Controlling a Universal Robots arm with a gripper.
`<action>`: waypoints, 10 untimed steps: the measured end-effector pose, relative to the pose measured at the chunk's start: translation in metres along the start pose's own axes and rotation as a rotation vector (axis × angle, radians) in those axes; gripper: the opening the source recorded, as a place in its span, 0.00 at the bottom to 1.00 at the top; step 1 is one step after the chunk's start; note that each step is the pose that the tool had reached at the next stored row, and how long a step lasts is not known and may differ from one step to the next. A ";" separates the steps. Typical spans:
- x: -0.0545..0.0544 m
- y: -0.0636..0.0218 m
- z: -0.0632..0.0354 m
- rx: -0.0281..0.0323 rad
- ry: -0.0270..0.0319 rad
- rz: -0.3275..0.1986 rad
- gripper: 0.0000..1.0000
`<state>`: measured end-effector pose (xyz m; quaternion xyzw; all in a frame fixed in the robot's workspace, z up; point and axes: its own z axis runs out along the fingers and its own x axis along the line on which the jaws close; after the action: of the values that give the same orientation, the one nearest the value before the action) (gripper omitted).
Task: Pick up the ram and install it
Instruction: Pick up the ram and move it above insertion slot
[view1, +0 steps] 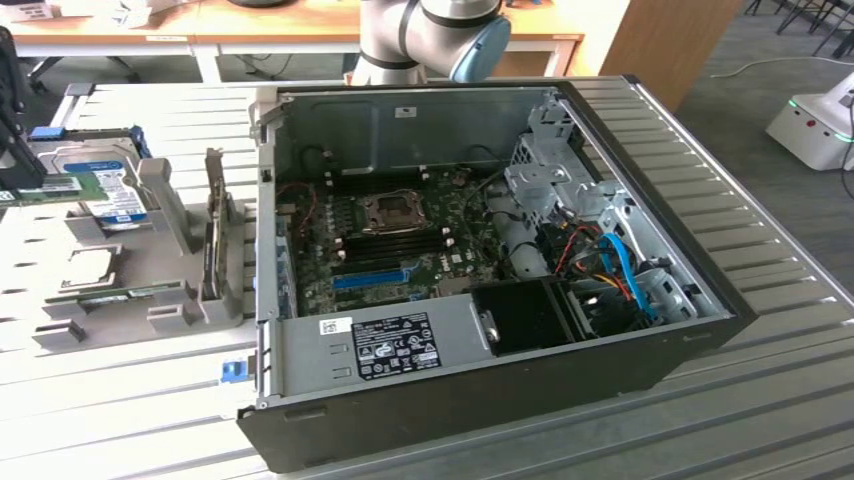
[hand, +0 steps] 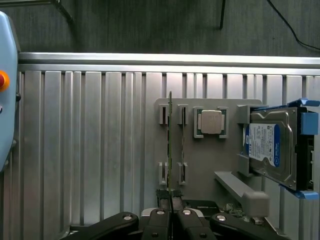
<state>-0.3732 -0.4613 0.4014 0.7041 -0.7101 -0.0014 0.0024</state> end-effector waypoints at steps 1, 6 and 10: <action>0.000 0.0000 0.0000 0.0000 0.0000 0.000 0.12; 0.000 -0.0018 -0.0003 -0.0004 0.0004 0.000 0.12; 0.000 -0.0110 -0.0002 -0.0002 0.0001 0.000 0.12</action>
<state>-0.3621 -0.4613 0.4015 0.7041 -0.7101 -0.0014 0.0024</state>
